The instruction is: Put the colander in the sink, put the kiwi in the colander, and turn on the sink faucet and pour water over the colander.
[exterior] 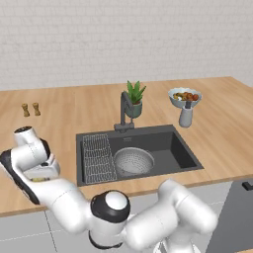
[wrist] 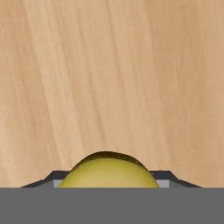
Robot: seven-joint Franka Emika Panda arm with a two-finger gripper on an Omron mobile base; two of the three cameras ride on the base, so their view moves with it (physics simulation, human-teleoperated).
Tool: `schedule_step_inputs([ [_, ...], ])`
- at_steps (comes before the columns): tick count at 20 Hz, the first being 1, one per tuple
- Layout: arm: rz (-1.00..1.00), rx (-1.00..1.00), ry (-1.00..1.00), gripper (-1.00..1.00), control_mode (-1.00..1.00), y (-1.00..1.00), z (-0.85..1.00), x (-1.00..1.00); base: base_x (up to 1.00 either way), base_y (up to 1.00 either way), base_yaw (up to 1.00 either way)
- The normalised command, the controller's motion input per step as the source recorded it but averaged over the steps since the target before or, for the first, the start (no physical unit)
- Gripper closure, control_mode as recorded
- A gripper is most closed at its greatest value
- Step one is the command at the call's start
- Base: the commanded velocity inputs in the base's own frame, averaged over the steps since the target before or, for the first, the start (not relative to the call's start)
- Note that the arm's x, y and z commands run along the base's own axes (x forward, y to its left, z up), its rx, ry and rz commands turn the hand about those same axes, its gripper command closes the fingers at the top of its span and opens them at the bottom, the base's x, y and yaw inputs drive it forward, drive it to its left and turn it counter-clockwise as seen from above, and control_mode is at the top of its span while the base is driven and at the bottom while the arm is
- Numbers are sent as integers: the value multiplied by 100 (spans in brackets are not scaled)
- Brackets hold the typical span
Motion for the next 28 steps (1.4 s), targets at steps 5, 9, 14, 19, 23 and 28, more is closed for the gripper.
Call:
schedule_step_inputs([
  [5,0,0,-3,100,-100,-100,35,-24,0,0,0],
  [9,0,0,0,100,-100,-97,29,-10,0,0,0],
  [14,1,0,0,100,-100,-98,26,-13,0,0,0],
  [19,7,1,0,100,-100,-100,23,-16,0,0,0],
  [23,13,0,0,100,-100,-99,19,-11,0,0,0],
  [28,24,0,-5,100,-100,-88,16,0,0,0,0],
])
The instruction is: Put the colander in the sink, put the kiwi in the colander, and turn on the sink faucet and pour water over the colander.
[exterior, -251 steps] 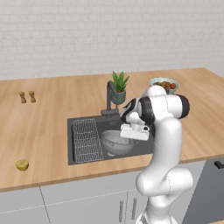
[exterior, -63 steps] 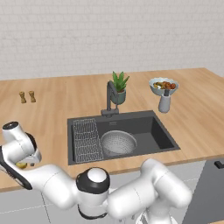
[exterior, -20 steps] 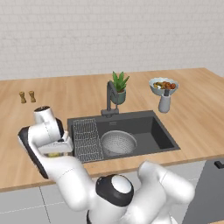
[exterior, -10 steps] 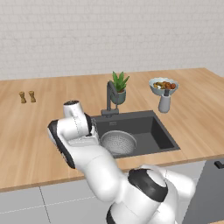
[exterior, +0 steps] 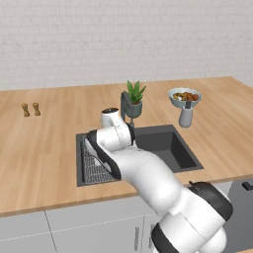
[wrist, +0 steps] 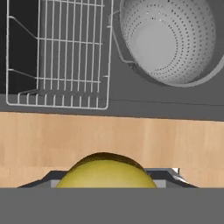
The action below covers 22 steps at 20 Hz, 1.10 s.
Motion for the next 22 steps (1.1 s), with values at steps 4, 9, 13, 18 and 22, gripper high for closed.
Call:
schedule_step_inputs([
  [4,24,6,-4,100,-100,-82,2,15,0,0,0],
  [9,24,23,-16,100,-100,-74,0,35,0,0,0],
  [13,15,38,-9,100,-100,-71,1,42,0,0,0],
  [18,2,47,-2,100,-100,-62,-11,39,0,0,0],
  [22,0,37,-1,100,-100,-38,-16,50,0,0,0],
])
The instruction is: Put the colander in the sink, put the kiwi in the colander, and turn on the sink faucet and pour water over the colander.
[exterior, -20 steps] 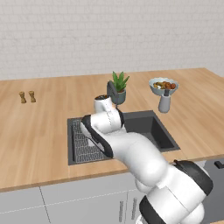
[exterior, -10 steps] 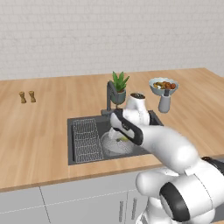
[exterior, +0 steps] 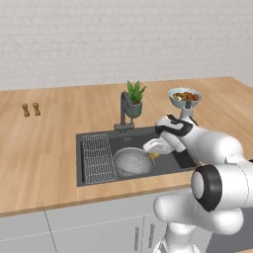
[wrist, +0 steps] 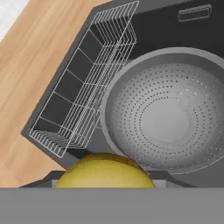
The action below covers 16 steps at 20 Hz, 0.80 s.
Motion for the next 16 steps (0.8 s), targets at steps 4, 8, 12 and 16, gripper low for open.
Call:
schedule_step_inputs([
  [4,-1,22,6,100,-100,-16,-2,52,0,0,0],
  [8,-2,11,11,100,-100,-3,-9,48,0,0,0],
  [12,-2,0,7,100,-100,8,-19,28,0,0,0],
  [16,-5,-1,7,100,-100,25,-19,14,0,0,0],
])
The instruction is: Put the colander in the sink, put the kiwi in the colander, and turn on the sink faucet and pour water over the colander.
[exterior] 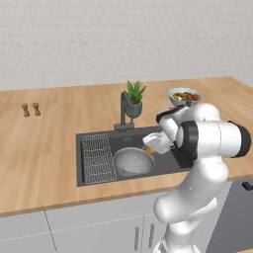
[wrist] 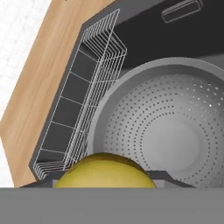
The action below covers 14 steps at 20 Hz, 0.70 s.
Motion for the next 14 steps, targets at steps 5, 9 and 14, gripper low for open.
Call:
schedule_step_inputs([
  [5,-6,-6,11,100,-100,21,-20,14,0,0,0],
  [9,-5,-12,12,100,-100,18,-35,24,0,0,0],
  [14,-2,-18,13,100,-100,9,-34,29,0,0,0],
])
